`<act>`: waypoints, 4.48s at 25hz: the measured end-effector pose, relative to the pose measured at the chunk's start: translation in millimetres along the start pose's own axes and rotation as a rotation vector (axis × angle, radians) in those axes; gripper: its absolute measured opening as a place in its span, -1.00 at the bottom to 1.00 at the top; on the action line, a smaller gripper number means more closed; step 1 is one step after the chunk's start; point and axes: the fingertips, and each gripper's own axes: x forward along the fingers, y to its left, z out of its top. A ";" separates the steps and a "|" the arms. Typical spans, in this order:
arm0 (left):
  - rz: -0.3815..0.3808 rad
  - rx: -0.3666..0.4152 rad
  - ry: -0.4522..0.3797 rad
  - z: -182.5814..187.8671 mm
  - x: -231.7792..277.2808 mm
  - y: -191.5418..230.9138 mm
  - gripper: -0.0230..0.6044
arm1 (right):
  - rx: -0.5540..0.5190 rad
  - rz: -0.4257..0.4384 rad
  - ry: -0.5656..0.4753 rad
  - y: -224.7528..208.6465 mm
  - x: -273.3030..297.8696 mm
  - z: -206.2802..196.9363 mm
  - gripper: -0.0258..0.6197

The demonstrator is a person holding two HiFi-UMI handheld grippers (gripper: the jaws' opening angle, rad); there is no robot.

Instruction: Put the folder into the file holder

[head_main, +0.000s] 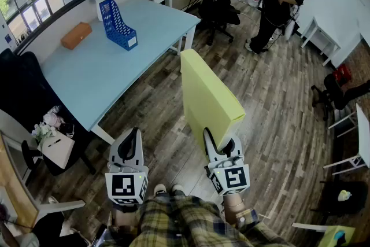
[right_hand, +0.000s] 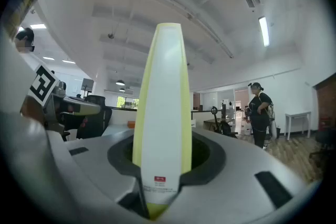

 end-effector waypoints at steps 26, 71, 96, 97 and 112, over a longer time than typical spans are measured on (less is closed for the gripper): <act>0.061 0.027 0.004 -4.4 49.7 10.2 -0.96 | 0.060 0.061 -0.037 -27.7 52.6 -5.7 -0.44; 0.207 -0.006 0.023 -16.8 281.3 273.0 -0.96 | 0.015 0.182 -0.046 -5.6 428.6 7.3 -0.44; 0.646 -0.002 0.036 21.3 429.2 299.2 -0.96 | 0.067 0.613 -0.109 -74.7 662.6 18.3 -0.44; 0.653 -0.002 0.037 21.4 429.2 301.1 -0.96 | 0.069 0.620 -0.110 -72.6 665.3 18.4 -0.44; 0.629 -0.006 0.023 20.3 430.2 332.8 -0.96 | 0.044 0.633 -0.136 -33.4 676.0 29.3 -0.44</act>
